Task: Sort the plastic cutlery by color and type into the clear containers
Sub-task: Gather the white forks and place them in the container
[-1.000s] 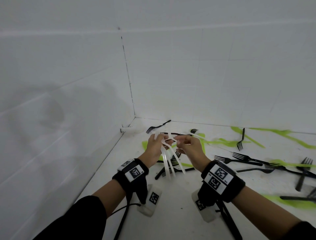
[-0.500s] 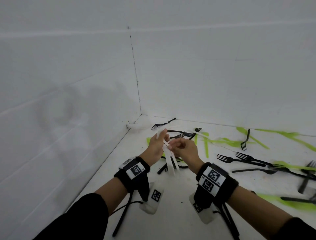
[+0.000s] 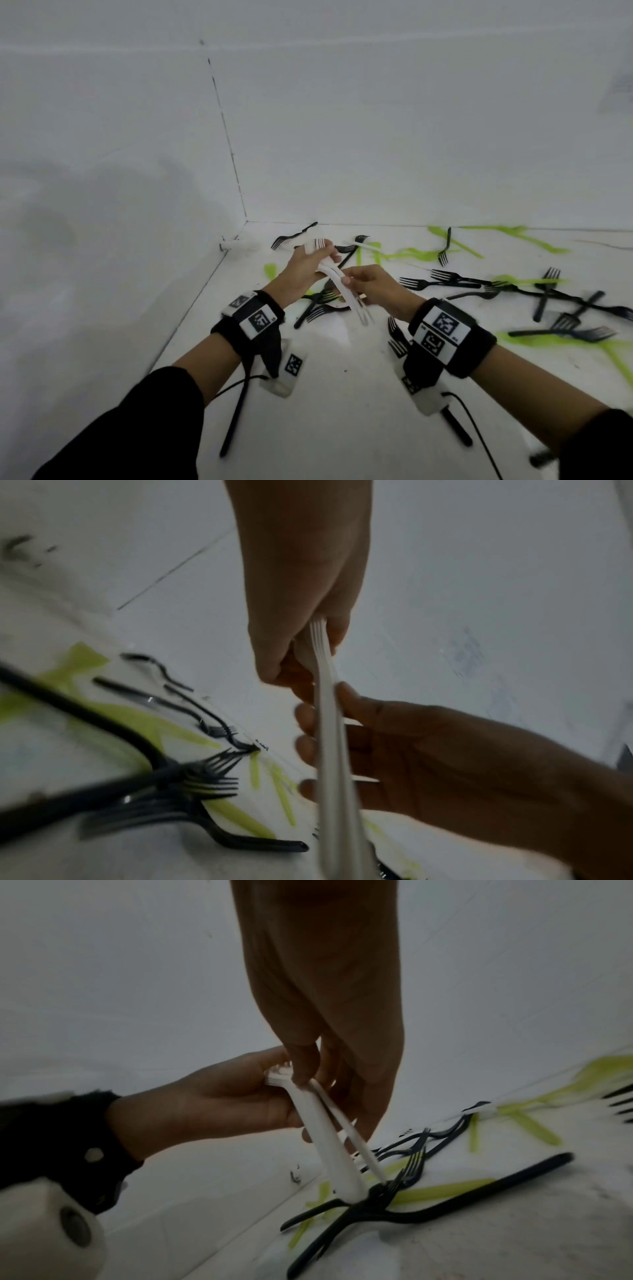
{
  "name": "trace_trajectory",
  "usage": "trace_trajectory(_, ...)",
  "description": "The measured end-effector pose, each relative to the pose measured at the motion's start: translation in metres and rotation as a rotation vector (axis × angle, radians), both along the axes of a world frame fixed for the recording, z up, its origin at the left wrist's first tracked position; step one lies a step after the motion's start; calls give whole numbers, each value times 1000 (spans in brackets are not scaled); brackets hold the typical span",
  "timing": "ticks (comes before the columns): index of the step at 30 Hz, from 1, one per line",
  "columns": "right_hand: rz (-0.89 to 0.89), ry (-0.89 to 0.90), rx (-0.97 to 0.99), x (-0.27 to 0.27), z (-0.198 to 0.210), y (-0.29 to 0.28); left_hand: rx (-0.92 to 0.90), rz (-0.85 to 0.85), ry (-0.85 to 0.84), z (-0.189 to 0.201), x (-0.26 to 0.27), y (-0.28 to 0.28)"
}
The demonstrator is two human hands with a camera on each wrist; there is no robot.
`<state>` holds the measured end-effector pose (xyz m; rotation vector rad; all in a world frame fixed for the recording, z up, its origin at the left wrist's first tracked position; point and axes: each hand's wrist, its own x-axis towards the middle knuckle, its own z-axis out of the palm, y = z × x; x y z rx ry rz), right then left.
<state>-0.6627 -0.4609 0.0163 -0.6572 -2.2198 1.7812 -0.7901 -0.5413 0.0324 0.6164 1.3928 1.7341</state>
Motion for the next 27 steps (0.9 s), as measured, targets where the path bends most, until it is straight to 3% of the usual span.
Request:
trace_trajectory(5,-93,38,187,16,-5,-11,76,11,-134,1,14,6)
trace_trajectory(10,-197,58,240,12,-15,-16,79,70,-150,-1,19,8)
trace_trajectory(19,12,70,3,2,-15,-32,122,38,-152,0,1,-3)
trace_trajectory(22,-21,90,-84,3,-13,-28,94,-13,27,-2,-8,-7)
trace_trajectory(25,-121,116,19,7,-9,-18,-58,-100,301,-3,-13,-14)
trace_trajectory(27,-197,107,115,12,-7,-7,-85,-154,353,-6,-14,-15)
